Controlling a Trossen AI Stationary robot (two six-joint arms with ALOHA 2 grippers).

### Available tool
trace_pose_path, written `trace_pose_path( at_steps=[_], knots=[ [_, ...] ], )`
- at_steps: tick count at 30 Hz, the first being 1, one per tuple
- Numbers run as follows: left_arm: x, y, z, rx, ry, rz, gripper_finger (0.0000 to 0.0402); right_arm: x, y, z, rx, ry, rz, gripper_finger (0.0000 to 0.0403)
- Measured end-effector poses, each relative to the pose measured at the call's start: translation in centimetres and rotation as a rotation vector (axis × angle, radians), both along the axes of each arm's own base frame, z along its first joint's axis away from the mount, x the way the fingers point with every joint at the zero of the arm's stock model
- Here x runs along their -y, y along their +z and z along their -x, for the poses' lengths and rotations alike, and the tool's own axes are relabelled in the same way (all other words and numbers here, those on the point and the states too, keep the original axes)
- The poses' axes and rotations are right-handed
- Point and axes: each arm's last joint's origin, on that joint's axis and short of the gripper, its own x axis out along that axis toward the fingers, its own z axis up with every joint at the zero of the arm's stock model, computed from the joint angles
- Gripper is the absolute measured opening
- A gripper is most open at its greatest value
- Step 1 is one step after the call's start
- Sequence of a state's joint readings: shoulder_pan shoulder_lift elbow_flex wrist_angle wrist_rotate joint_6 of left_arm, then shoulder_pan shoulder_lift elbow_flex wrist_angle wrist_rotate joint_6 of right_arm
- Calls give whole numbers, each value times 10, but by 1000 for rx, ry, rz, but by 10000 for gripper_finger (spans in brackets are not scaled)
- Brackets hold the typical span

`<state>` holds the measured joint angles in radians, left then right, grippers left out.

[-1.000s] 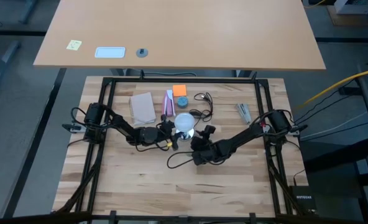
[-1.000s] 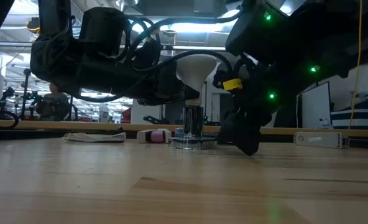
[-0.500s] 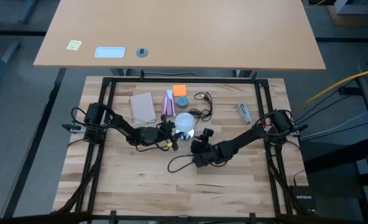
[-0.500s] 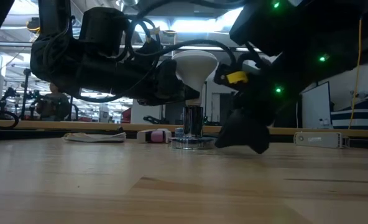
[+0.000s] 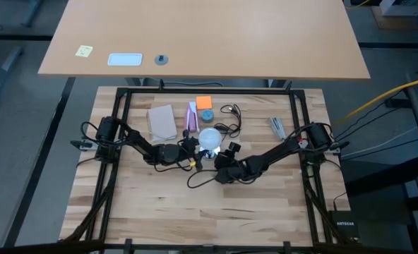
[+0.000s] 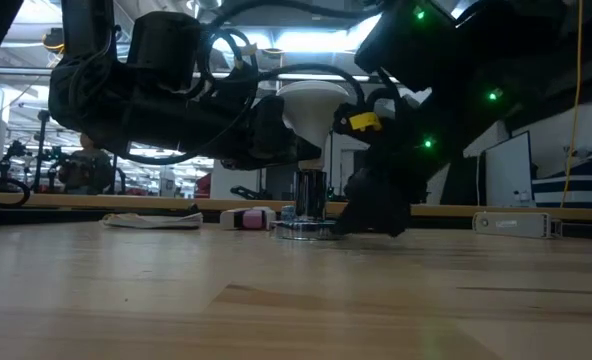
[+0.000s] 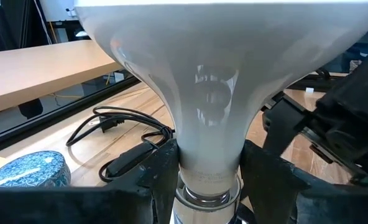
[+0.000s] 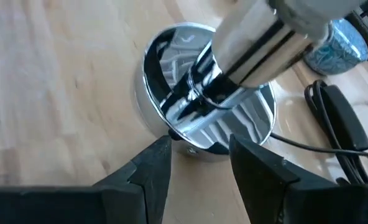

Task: Screw lightbulb
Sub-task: Insert the lightbulb into the lamp

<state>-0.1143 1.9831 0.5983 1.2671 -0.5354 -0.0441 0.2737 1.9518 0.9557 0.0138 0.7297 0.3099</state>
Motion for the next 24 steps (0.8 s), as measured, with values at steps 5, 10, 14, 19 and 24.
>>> trace_pose_path(
  at_steps=[5,10,14,19,24],
  knots=[
    [0,0,0,0,0,0,155,1,-1,1,-14,-11,19,167],
    [0,0,0,0,6,-1,155,9,-1,0,-21,-35,25,167],
    [-1,0,0,-1,14,-3,155,20,-2,0,-28,-87,20,167],
    [-1,0,0,-1,9,-3,155,28,-4,3,-40,-141,7,167],
    [0,0,0,0,-2,0,155,28,-4,3,-40,-157,39,167]
  ],
)
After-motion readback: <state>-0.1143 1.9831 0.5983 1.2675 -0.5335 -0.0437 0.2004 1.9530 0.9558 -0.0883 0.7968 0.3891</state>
